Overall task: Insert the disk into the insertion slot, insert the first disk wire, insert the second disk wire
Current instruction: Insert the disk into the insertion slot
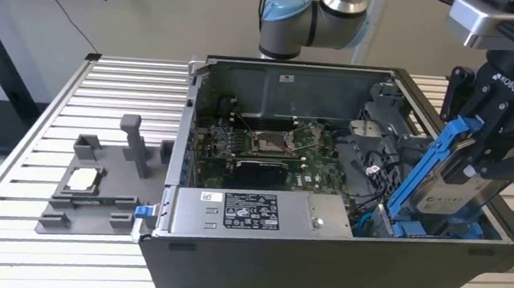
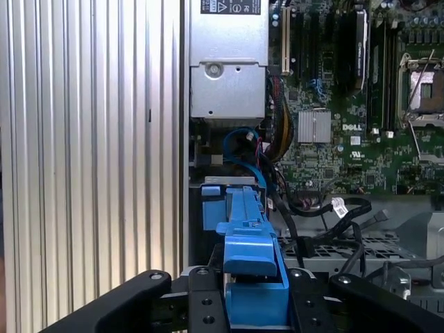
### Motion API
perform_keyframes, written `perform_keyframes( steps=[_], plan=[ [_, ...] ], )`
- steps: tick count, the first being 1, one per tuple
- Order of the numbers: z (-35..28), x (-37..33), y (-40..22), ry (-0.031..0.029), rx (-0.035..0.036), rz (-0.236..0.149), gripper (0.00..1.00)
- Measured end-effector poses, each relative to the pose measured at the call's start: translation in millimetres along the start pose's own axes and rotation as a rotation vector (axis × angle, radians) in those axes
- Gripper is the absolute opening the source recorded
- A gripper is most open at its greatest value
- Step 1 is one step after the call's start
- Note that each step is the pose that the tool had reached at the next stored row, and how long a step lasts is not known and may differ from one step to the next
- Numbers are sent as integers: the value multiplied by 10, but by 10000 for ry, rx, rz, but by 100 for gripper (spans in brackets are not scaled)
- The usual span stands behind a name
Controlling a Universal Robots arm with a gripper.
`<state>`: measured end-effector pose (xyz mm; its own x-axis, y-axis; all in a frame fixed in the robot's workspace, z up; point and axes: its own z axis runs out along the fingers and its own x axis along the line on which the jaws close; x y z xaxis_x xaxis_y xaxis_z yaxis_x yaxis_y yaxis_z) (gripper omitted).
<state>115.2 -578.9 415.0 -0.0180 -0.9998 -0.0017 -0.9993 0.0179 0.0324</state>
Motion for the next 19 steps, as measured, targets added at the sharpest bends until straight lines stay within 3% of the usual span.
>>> perform_keyframes(
  steps=[6,12,19],
  plan=[
    [13,-2,0,-45,44,-2,33],
    [15,-55,4,-58,60,-2,33],
    [57,-74,4,-55,-2,-1,33]
  ],
)
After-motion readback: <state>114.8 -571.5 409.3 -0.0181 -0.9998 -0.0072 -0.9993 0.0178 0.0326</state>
